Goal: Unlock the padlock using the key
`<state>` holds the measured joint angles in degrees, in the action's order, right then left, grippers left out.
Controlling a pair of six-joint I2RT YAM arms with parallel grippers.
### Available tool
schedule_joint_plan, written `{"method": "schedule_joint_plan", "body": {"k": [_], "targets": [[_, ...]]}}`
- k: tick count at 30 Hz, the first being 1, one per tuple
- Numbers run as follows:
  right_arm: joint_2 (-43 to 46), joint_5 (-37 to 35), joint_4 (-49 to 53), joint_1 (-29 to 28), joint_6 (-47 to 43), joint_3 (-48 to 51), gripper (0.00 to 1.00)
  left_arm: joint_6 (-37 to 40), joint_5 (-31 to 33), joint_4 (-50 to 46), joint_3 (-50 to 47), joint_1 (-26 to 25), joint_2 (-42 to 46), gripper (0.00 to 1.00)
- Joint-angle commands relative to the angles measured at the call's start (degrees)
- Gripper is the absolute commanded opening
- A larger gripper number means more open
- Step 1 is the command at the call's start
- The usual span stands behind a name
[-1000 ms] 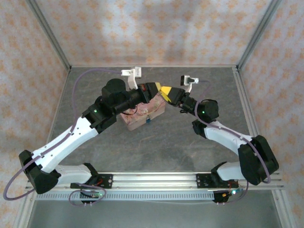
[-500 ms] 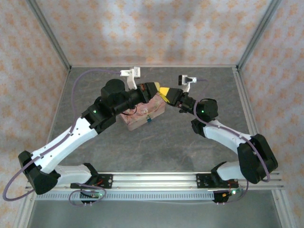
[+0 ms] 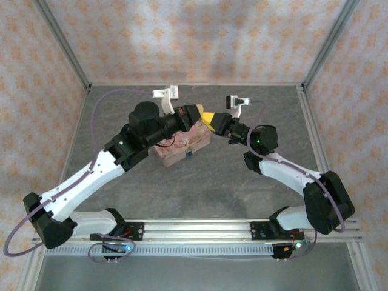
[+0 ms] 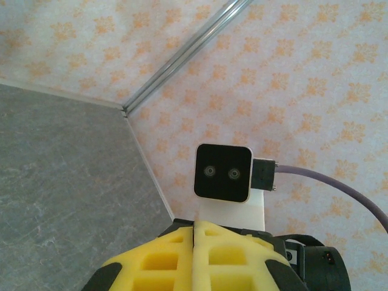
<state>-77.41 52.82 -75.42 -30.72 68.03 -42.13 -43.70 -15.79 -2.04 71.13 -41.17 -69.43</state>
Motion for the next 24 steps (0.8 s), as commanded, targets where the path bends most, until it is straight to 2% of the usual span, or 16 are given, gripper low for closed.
{"method": "schedule_joint_plan", "body": {"k": [1,7,9,14,19,20,21,22,24], "targets": [[0.6,1.6,-1.1,-0.4,-1.7,-2.1,0.17,-0.7,0.8,1.6,-0.2,0.1,1.2,0.00],[0.8,1.4,0.6,-0.3,-2.9,-1.9,0.11,-0.2,0.9,1.4,0.0,0.1,1.9,0.00],[1.2,1.0,1.4,0.0,-3.4,-1.6,0.04,-0.2,0.6,1.3,0.1,0.1,2.1,0.00],[2.4,1.1,2.3,0.6,-4.4,-1.4,0.00,-0.4,-0.8,1.4,-0.1,0.1,2.4,0.00],[4.6,0.4,6.9,0.9,-8.1,-1.2,0.00,-0.3,-0.6,0.3,0.1,0.1,2.4,0.00],[5.1,0.4,8.2,1.1,-8.9,-1.1,0.00,-0.2,0.0,0.0,-0.2,0.2,2.7,0.11],[5.7,0.6,9.9,1.4,-9.9,-1.1,0.00,-0.2,0.9,-0.5,-0.4,0.3,3.2,0.32],[6.2,0.8,11.1,1.7,-10.6,-0.9,0.00,-0.2,1.9,-1.2,-0.7,0.4,3.8,0.42],[7.4,0.9,13.4,2.3,-12.0,-0.5,0.00,0.3,3.3,-2.0,-1.3,0.8,5.1,0.51]]}}
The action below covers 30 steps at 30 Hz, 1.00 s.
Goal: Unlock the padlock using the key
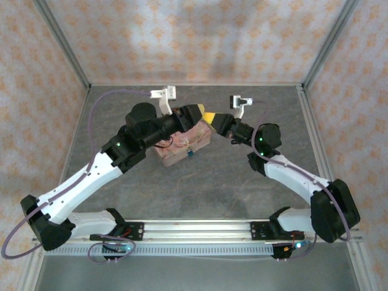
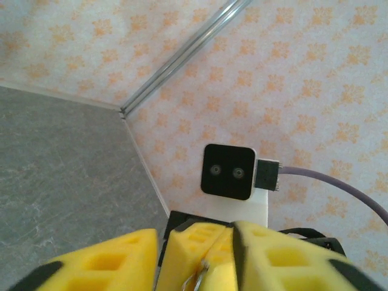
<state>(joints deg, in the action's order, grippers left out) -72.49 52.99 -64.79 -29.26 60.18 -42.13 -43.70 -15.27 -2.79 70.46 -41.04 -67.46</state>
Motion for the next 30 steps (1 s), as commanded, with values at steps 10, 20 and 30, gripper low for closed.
{"method": "schedule_joint_plan", "body": {"k": [10,20,30], "targets": [[9.4,0.6,26.7,2.1,-20.5,-2.8,0.00,3.6,10.0,-15.6,-2.8,1.7,9.1,0.75],[1.7,-25.0,59.4,3.7,-43.7,-13.4,0.00,-0.5,13.8,-20.6,-21.5,-5.5,10.8,0.65],[-25.3,-32.3,62.0,3.6,-49.0,-32.4,0.00,-6.2,19.3,-8.3,-36.3,-8.0,3.1,0.57]]}}
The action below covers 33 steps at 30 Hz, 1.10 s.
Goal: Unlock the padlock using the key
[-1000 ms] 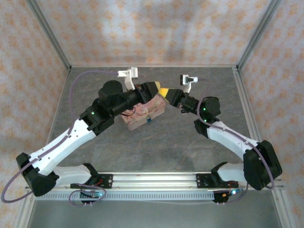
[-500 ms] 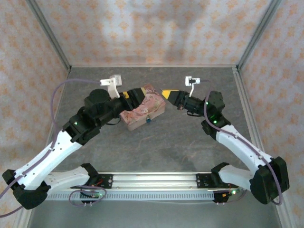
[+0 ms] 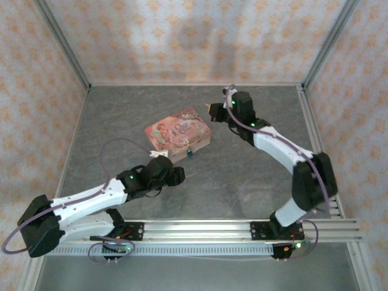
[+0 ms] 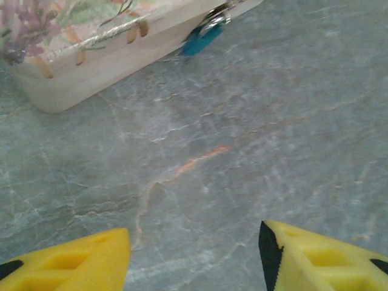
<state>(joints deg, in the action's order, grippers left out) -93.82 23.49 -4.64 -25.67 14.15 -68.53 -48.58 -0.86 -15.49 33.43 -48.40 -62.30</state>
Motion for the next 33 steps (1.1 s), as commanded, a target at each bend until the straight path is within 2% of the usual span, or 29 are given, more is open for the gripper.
{"method": "schedule_joint_plan", "body": {"k": [1,8,14,17,20,27,29,33], "targets": [[-6.9,-2.3,2.1,0.0,-2.7,-8.8,0.00,-1.3,5.6,4.9,0.6,-0.6,-3.6,0.56],[-25.1,-0.1,4.8,-1.0,-1.5,-28.6,0.00,-1.7,12.8,6.3,2.9,-0.6,-13.6,0.48],[-41.7,1.4,14.4,-2.8,-0.4,-51.5,0.00,-2.7,19.9,3.7,4.1,-0.1,-16.2,0.46],[-49.7,-1.9,21.2,-4.2,-1.3,-63.6,0.00,-2.4,20.4,3.8,3.4,1.8,-15.9,0.46],[-55.2,-5.6,24.9,-5.7,-2.2,-70.3,0.00,-1.3,18.8,5.3,2.9,4.9,-16.1,0.46],[-57.7,-9.5,29.5,-6.0,-5.0,-71.9,0.00,2.7,17.3,5.5,5.5,9.1,-19.3,0.45],[-56.0,-11.1,29.4,-6.1,-5.8,-68.2,0.00,3.3,17.3,5.8,6.1,9.8,-20.3,0.45],[-49.2,-13.1,23.2,-6.1,-6.7,-55.0,0.00,4.5,17.3,6.8,7.2,11.2,-21.6,0.45]]}}
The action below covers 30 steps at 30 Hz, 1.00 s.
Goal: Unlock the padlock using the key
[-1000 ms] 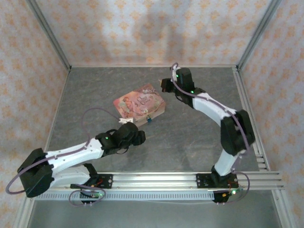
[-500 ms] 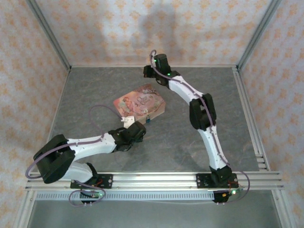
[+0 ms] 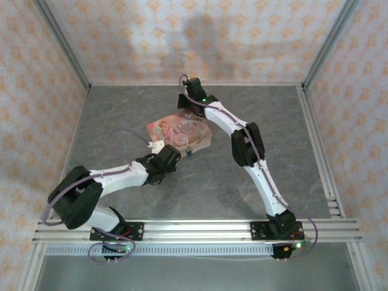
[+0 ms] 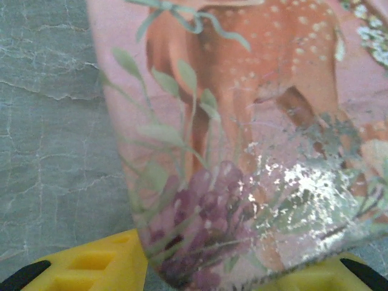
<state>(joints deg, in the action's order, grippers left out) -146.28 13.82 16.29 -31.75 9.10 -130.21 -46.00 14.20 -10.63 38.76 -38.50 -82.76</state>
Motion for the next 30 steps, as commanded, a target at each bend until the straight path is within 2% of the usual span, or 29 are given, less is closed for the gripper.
{"method": "schedule_joint_plan", "body": {"k": [1,6,10,12,17,21,24,28,30], "targets": [[4.7,-4.2,1.5,0.0,-1.9,9.3,0.00,2.2,2.3,2.2,2.2,1.7,-1.4,0.45],[10.1,-6.2,-2.8,0.3,-3.1,17.8,0.00,4.4,1.2,3.4,3.5,3.1,-2.6,0.46],[10.6,-5.8,-0.9,1.3,-3.3,15.7,0.00,4.4,-2.8,4.1,3.4,2.9,-2.0,0.47],[11.4,-5.7,-0.6,1.5,-3.8,15.1,0.00,4.3,-4.2,3.6,2.8,2.6,-0.9,0.52],[13.0,-6.0,1.6,1.7,-4.4,12.5,0.00,4.7,-6.5,5.2,-1.3,-0.5,5.3,0.71],[12.7,-5.4,3.3,1.9,-4.4,10.4,0.00,5.6,-11.8,12.9,-5.7,-1.4,8.5,0.88],[11.8,-4.9,4.3,1.8,-4.0,9.4,0.00,5.8,-14.9,21.0,-7.8,-1.4,7.9,0.95],[10.9,-4.1,4.4,1.7,-3.3,8.9,0.00,10.3,-11.8,38.8,-13.5,-3.0,5.1,1.00],[10.4,-4.0,4.7,1.6,-3.4,8.6,0.00,11.9,-9.9,41.2,-13.5,-3.0,2.5,1.00]]}}
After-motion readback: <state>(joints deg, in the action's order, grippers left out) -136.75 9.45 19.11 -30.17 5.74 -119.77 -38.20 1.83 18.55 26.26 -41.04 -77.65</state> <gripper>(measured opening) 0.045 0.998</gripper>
